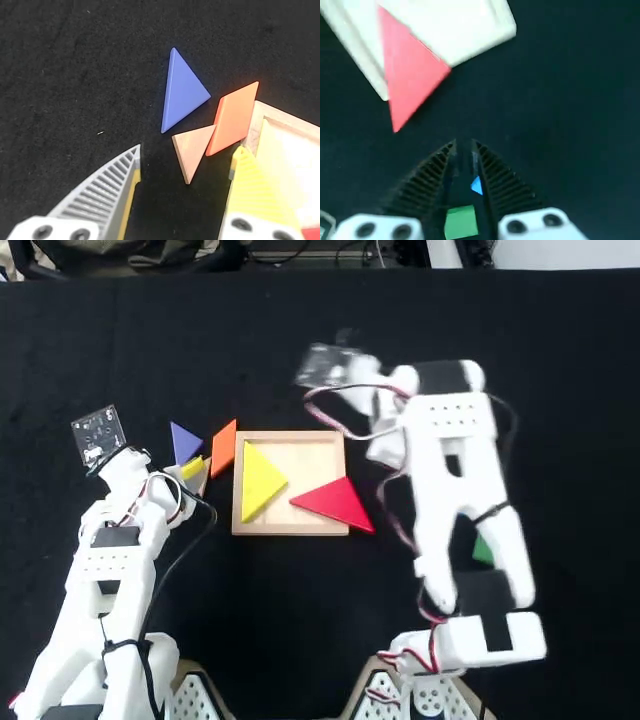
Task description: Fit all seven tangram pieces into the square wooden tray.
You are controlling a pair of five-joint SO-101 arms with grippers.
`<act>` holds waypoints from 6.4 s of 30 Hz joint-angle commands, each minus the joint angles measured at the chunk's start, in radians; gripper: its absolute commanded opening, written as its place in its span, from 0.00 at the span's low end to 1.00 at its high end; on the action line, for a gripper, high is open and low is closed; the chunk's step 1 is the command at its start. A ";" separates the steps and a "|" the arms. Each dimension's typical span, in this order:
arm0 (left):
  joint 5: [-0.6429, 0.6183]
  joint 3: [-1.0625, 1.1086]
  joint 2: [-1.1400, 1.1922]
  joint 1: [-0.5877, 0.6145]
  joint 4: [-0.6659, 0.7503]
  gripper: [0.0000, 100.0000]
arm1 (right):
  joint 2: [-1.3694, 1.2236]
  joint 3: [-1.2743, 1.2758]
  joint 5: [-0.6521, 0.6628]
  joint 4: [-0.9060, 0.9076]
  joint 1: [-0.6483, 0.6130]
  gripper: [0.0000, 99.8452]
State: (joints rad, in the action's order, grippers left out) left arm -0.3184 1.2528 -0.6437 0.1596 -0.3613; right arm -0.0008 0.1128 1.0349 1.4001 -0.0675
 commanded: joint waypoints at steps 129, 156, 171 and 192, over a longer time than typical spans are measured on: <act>0.006 -0.002 0.002 -0.001 0.025 0.29 | -0.478 -0.085 -0.195 -0.164 -0.264 0.01; 0.129 -0.012 -0.009 -0.073 0.008 0.29 | 0.085 -0.251 -0.362 0.187 -0.229 0.01; 0.003 -0.797 0.460 -0.217 -0.539 0.29 | 0.545 0.662 -0.829 -0.333 -0.071 0.02; -0.137 -1.250 1.014 -0.182 -0.621 0.29 | 0.547 0.840 -0.876 -0.612 0.026 0.01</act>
State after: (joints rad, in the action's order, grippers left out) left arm -0.4503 0.0713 0.3721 -0.0537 -0.9782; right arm 0.5148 0.9551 0.1665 0.8048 -0.0552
